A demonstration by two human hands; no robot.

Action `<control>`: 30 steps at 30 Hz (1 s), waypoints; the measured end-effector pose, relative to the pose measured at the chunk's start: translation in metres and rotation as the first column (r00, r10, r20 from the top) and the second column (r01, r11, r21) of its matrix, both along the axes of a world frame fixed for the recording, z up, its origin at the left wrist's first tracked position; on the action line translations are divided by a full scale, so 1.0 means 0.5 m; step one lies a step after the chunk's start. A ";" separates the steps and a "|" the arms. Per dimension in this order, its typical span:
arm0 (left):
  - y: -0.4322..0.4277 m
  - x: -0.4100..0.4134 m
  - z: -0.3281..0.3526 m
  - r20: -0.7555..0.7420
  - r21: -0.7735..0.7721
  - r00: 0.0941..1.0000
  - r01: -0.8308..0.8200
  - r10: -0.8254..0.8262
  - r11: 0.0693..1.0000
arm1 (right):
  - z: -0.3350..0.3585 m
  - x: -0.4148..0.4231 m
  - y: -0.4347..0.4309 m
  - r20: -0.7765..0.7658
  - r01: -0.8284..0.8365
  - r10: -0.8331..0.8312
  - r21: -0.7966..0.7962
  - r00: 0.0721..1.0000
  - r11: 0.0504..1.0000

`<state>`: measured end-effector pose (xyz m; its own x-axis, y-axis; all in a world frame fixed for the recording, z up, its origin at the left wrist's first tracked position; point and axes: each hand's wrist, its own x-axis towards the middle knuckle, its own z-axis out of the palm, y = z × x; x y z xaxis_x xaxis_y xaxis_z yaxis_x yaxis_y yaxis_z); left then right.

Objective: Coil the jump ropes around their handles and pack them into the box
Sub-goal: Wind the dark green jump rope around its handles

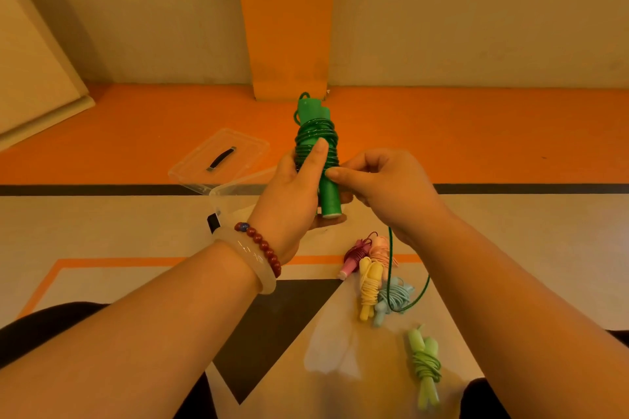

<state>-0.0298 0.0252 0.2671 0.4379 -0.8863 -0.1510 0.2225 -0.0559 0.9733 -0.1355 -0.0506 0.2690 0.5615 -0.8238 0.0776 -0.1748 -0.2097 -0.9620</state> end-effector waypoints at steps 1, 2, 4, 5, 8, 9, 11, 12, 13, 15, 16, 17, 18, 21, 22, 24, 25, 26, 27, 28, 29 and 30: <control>0.001 0.000 0.000 0.012 -0.007 1.000 -0.021 0.021 1.000 | 0.001 0.000 0.000 -0.006 -0.004 0.003 -0.014 1.000 1.000; 0.003 0.000 0.001 0.030 -0.015 0.999 -0.042 0.042 0.999 | 0.002 0.000 -0.001 -0.014 -0.007 0.007 -0.025 1.000 1.000; 0.004 0.002 0.003 0.067 -0.035 0.995 -0.067 0.069 0.997 | 0.008 -0.003 -0.004 -0.037 -0.029 0.027 -0.039 0.999 0.999; 0.004 0.003 0.005 0.083 -0.049 0.994 -0.073 0.077 0.996 | 0.012 -0.006 -0.007 -0.050 -0.051 0.048 -0.046 0.998 0.998; 0.006 0.002 0.010 0.103 -0.083 0.989 -0.095 0.103 0.992 | 0.024 -0.018 -0.017 -0.089 -0.125 0.118 -0.086 0.989 0.988; 0.007 0.001 0.011 0.111 -0.085 0.987 -0.103 0.113 0.991 | 0.024 -0.021 -0.021 -0.104 -0.130 0.118 -0.112 0.987 0.985; 0.006 0.000 0.012 0.136 -0.073 0.983 -0.115 0.124 0.991 | 0.020 -0.024 -0.027 -0.137 -0.104 0.076 -0.210 0.988 0.972; 0.005 0.000 0.013 0.140 -0.065 0.982 -0.115 0.123 0.991 | 0.018 -0.024 -0.028 -0.133 -0.086 0.052 -0.261 0.990 0.962; 0.004 0.000 0.013 0.133 -0.059 0.984 -0.112 0.119 0.992 | 0.017 -0.025 -0.030 -0.120 -0.076 0.042 -0.294 0.992 0.953; 0.004 -0.001 0.012 0.116 -0.051 0.989 -0.090 0.095 0.995 | 0.016 -0.029 -0.031 -0.108 -0.105 0.076 -0.303 0.991 0.947; 0.005 -0.002 0.012 0.118 -0.041 0.990 -0.078 0.082 0.996 | 0.016 -0.031 -0.030 -0.105 -0.133 0.107 -0.284 0.989 0.950; 0.006 -0.003 0.011 0.121 -0.029 0.990 -0.065 0.068 0.997 | 0.017 -0.032 -0.028 -0.094 -0.157 0.136 -0.261 0.986 0.953; 0.006 -0.003 0.011 0.116 -0.020 0.992 -0.051 0.053 0.998 | 0.017 -0.032 -0.026 -0.076 -0.173 0.159 -0.240 0.984 0.955; 0.007 -0.002 0.015 0.062 -0.009 0.998 0.012 -0.012 1.000 | 0.016 -0.031 -0.026 -0.023 -0.172 0.171 -0.211 0.985 0.962; 0.010 -0.002 0.019 0.046 -0.015 0.999 0.028 -0.028 0.999 | 0.016 -0.031 -0.028 -0.011 -0.172 0.173 -0.208 0.985 0.963; 0.014 0.001 0.023 0.052 -0.043 0.998 0.035 -0.033 0.998 | 0.015 -0.031 -0.031 0.011 -0.195 0.201 -0.206 0.979 0.959; 0.016 0.002 0.023 0.072 -0.054 0.997 0.028 -0.024 0.998 | 0.014 -0.030 -0.031 0.022 -0.213 0.222 -0.209 0.975 0.955; 0.018 0.003 0.024 0.100 -0.059 0.995 0.017 -0.011 0.998 | 0.012 -0.028 -0.030 0.027 -0.223 0.235 -0.216 0.972 0.951; 0.019 0.005 0.022 0.131 -0.060 0.991 0.007 0.001 0.998 | 0.011 -0.027 -0.029 0.028 -0.226 0.238 -0.226 0.971 0.948; 0.019 0.006 0.021 0.155 -0.060 0.988 -0.003 0.013 0.998 | 0.009 -0.026 -0.028 0.020 -0.219 0.231 -0.241 0.973 0.945; 0.019 0.007 0.019 0.173 -0.060 0.985 -0.014 0.024 0.998 | 0.007 -0.025 -0.028 0.008 -0.210 0.219 -0.263 0.976 0.942; 0.018 0.009 0.017 0.187 -0.057 0.982 -0.025 0.035 0.998 | 0.006 -0.026 -0.029 -0.009 -0.200 0.206 -0.287 0.978 0.937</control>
